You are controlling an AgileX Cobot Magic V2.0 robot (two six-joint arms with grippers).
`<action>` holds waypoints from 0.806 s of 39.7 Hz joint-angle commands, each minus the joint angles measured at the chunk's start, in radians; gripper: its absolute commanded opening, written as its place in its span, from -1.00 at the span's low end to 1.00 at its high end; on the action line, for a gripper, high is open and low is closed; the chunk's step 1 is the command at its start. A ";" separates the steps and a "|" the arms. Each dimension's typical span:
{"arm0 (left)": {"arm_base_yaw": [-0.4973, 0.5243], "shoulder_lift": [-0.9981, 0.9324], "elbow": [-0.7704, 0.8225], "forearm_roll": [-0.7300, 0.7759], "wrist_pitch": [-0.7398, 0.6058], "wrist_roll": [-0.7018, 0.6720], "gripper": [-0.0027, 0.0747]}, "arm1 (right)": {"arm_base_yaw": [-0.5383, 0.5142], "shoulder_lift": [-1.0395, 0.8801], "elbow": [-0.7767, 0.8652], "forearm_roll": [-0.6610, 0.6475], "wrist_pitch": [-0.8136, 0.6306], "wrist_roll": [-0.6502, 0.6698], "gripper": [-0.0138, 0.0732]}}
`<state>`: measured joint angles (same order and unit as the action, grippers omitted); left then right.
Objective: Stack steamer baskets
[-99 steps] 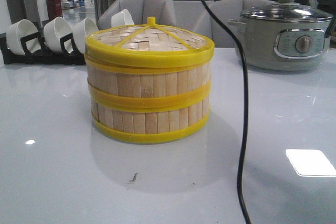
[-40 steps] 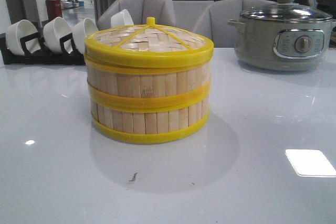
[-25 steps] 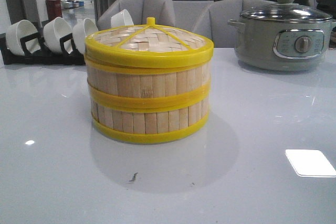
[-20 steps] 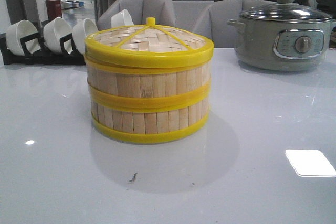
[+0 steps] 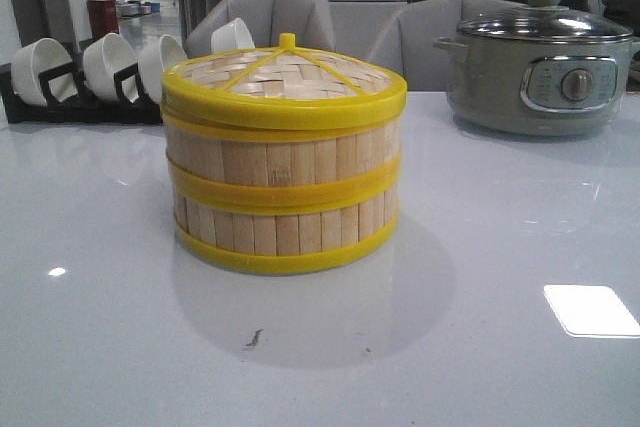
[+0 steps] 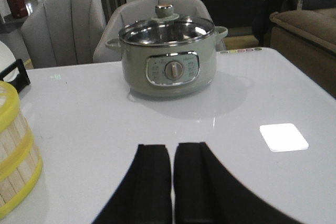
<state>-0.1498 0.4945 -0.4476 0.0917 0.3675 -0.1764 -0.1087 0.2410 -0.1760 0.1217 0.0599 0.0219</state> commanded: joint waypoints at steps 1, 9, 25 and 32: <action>-0.007 0.001 -0.029 -0.006 -0.084 -0.007 -0.71 | -0.005 -0.006 -0.023 -0.015 -0.115 -0.008 -0.24; -0.007 0.001 -0.029 -0.006 -0.084 -0.007 -0.71 | -0.005 -0.006 -0.023 -0.015 -0.108 -0.008 -0.43; -0.007 0.001 -0.029 -0.006 -0.084 -0.007 -0.71 | -0.005 -0.006 -0.023 -0.021 -0.089 -0.008 -0.62; -0.007 0.001 -0.029 -0.006 -0.084 -0.007 -0.71 | -0.005 -0.006 -0.023 -0.021 -0.070 -0.008 -0.62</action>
<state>-0.1498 0.4945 -0.4476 0.0917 0.3675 -0.1764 -0.1087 0.2279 -0.1702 0.1078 0.0663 0.0219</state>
